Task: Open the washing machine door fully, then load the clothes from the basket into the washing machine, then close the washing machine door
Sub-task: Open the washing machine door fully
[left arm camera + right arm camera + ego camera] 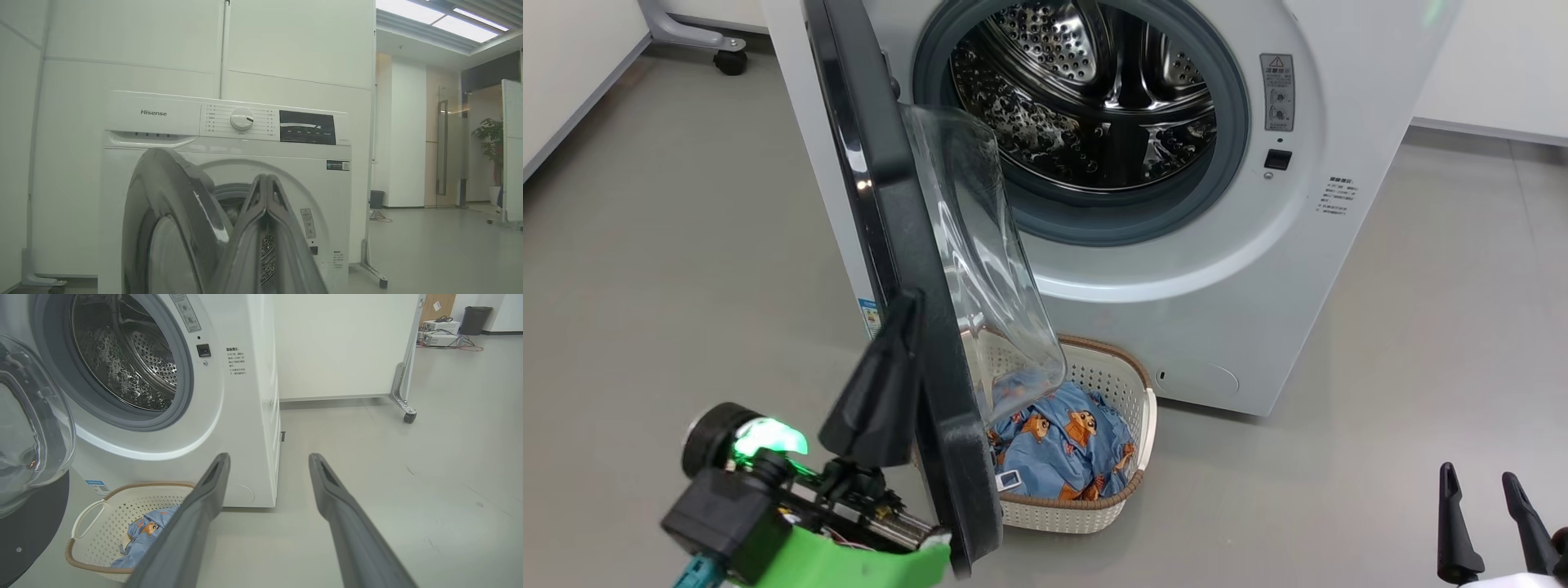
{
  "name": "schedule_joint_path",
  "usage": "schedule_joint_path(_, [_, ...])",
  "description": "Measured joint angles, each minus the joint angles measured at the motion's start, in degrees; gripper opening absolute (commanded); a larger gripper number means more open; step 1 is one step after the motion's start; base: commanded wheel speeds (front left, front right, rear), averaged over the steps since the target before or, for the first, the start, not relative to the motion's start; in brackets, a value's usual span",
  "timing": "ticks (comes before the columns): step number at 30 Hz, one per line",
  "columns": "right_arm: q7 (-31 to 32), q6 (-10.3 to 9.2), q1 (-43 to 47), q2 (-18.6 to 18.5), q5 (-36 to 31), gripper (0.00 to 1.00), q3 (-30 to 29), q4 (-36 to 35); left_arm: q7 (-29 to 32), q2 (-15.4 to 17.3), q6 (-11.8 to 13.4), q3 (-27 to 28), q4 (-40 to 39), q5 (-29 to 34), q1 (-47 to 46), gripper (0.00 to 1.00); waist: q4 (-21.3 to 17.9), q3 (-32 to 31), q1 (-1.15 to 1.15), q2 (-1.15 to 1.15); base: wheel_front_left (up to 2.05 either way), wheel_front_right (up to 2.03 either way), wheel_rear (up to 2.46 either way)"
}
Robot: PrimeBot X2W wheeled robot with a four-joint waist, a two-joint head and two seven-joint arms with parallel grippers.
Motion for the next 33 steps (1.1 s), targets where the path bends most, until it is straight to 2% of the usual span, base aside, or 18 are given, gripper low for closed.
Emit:
schedule_joint_path(4, [0.00,0.00,0.01,0.38,0.01,1.00,0.21,0.01,2.54,2.64,0.00,-5.38,-1.44,-2.44,0.99,0.00,0.56,-0.21,0.00,0.00,0.00,0.00,0.00])
schedule_joint_path(11, [0.00,0.00,0.04,0.65,0.02,1.00,0.26,0.00,6.32,3.20,0.00,-10.81,-3.10,-7.75,2.41,0.00,1.51,0.26,0.00,0.00,0.00,0.00,0.00])
schedule_joint_path(25, [0.00,0.00,0.03,0.65,0.01,1.00,1.21,0.20,12.98,2.66,0.00,-11.87,0.84,-15.19,6.17,0.00,1.90,1.45,0.00,0.00,0.00,0.00,0.00])
schedule_joint_path(33, [0.00,0.00,0.03,0.66,0.01,1.00,1.35,0.44,16.57,3.03,0.00,-13.73,2.19,-15.56,6.44,0.00,1.65,2.23,0.00,0.00,0.00,0.00,0.00])
